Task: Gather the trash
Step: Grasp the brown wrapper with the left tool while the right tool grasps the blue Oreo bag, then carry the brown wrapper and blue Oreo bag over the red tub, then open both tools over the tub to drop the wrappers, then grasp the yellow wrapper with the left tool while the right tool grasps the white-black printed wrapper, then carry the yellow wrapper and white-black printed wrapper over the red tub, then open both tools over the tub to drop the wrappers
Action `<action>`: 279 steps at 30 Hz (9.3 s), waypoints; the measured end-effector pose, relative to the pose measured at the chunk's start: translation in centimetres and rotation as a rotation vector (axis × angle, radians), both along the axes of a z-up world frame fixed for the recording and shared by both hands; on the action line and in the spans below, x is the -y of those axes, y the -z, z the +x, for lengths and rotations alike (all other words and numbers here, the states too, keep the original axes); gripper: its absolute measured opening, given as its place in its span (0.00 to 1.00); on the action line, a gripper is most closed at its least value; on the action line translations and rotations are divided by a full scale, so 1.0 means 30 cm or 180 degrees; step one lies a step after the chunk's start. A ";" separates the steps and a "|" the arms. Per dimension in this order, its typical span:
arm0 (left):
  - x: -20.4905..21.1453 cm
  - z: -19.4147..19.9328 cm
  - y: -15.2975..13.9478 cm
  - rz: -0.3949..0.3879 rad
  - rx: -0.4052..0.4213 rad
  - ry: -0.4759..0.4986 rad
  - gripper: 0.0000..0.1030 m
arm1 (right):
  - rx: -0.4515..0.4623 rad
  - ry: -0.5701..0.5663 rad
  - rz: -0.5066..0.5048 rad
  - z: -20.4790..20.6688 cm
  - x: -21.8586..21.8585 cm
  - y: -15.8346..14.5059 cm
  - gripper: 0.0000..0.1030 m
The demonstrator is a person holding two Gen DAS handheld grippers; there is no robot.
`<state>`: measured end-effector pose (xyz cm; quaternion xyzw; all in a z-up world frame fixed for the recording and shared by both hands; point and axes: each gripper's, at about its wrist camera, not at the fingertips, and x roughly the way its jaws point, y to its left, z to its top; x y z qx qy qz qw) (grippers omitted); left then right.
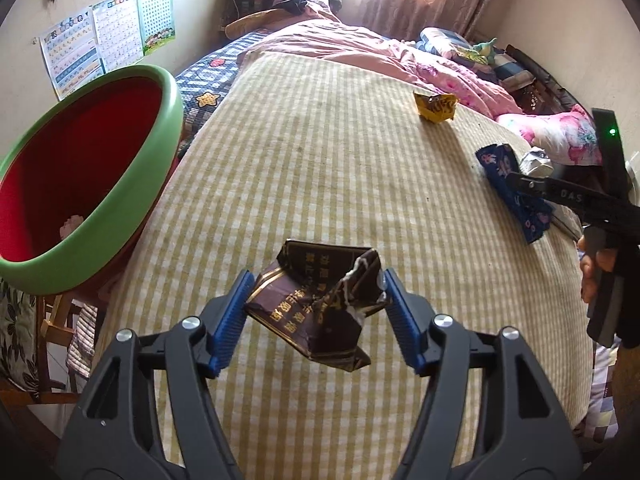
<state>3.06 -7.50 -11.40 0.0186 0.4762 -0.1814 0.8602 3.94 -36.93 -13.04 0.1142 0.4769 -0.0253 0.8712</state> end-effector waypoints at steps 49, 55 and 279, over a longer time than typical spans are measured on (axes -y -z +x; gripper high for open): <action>-0.144 -0.030 -0.150 -0.0250 0.0329 -0.0233 0.61 | 0.0483 -0.0730 0.0410 -0.091 -0.463 -0.214 0.34; -0.190 -0.028 -0.151 -0.0296 0.0335 -0.0291 0.61 | 0.0484 -0.0760 0.0382 -0.079 -0.499 -0.218 0.34; -0.665 0.289 -0.147 -0.0286 0.0554 -0.0622 0.35 | 0.0559 -0.1171 0.0496 0.276 -1.072 -0.288 0.44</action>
